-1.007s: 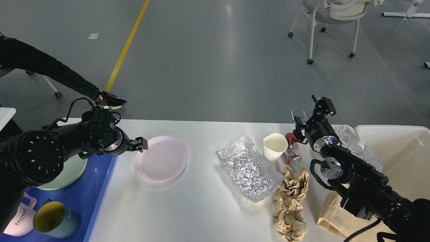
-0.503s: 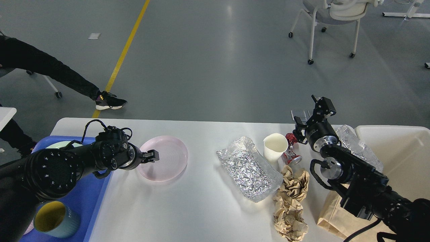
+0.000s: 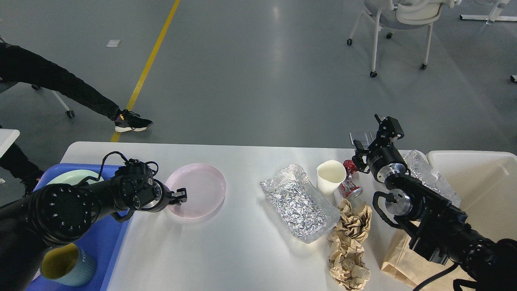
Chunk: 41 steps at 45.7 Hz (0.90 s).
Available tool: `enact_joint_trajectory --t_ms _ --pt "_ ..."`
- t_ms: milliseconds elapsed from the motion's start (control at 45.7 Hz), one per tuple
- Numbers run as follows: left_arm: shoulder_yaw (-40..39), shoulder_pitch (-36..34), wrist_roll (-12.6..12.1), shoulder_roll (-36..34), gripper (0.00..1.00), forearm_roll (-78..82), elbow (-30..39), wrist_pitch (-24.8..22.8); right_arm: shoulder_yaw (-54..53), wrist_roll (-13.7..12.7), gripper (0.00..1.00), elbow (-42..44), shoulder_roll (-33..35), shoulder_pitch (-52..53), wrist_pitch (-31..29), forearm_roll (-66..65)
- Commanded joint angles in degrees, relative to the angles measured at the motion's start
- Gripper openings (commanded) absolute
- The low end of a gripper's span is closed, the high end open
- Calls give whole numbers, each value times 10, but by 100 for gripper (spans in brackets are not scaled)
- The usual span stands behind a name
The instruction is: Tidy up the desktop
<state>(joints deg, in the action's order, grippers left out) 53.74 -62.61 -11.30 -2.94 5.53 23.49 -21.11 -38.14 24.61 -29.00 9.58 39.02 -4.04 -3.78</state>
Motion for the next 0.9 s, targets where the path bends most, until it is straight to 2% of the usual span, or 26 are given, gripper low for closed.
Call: enact_joint_trajectory --t_ms 0,131,525,722,875 --pt "-12 0 -34 -3 10 0 1 -47 0 0 100 0 0 0 0 0" --pt "-20 -1 -38 -7 0 0 0 -83 0 0 100 0 0 0 0 0" --pt "-21 -20 -38 -22 0 0 0 -100 0 0 100 0 0 0 0 0" --pt "-21 -74 -38 -60 0 0 -1 -144 0 0 100 0 0 0 0 0" --pt "-26 -127 -38 -80 0 0 -1 -207 0 0 100 0 0 0 0 0"
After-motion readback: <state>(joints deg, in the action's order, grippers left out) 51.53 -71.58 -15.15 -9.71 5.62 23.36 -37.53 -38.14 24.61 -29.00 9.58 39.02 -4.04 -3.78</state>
